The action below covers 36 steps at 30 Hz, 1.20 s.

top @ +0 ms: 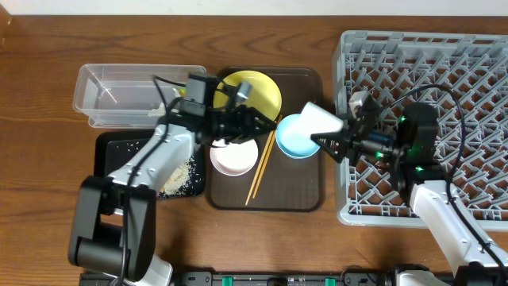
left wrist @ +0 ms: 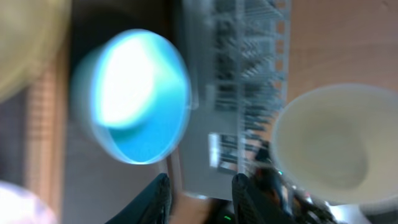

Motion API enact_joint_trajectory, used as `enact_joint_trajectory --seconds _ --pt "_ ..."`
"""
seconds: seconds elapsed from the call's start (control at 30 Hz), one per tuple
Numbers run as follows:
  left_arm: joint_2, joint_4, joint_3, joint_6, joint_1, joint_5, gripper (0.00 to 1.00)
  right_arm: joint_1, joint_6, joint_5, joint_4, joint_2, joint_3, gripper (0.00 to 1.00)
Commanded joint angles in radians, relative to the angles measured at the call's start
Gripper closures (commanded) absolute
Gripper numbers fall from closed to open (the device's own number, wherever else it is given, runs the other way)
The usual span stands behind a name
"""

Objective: Sort waste into correct bins and load items into the dishwasher rack
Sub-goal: 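Carry the cup with the right gripper and place it in the rack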

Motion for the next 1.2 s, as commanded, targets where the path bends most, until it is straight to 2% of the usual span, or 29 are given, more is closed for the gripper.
enact_joint_trajectory --seconds 0.0,0.17,0.27,0.4,0.53,0.87,1.17 --pt "-0.022 -0.049 0.008 0.153 0.051 -0.079 0.65 -0.035 -0.002 0.063 -0.019 -0.004 0.013 0.60" --pt "-0.100 -0.166 0.008 0.239 0.088 -0.178 0.64 -0.069 0.006 0.107 -0.094 -0.061 0.032 0.63" --pt "-0.161 -0.238 0.008 0.289 0.088 -0.274 0.65 -0.087 0.005 0.186 -0.211 -0.103 0.065 0.66" --pt "-0.236 -0.310 0.008 0.301 0.088 -0.374 0.65 -0.113 0.005 0.345 -0.450 -0.147 0.143 0.84" --pt "-0.282 -0.322 0.008 0.300 0.088 -0.375 0.64 -0.135 0.005 0.531 -0.671 -0.168 0.246 0.99" --pt "-0.298 -0.340 0.008 0.300 0.088 -0.427 0.65 -0.147 -0.009 0.960 -1.098 -0.168 0.484 0.99" --pt "-0.298 -0.341 0.008 0.295 0.088 -0.442 0.65 -0.250 -0.005 1.031 -1.292 -0.056 0.618 0.99"
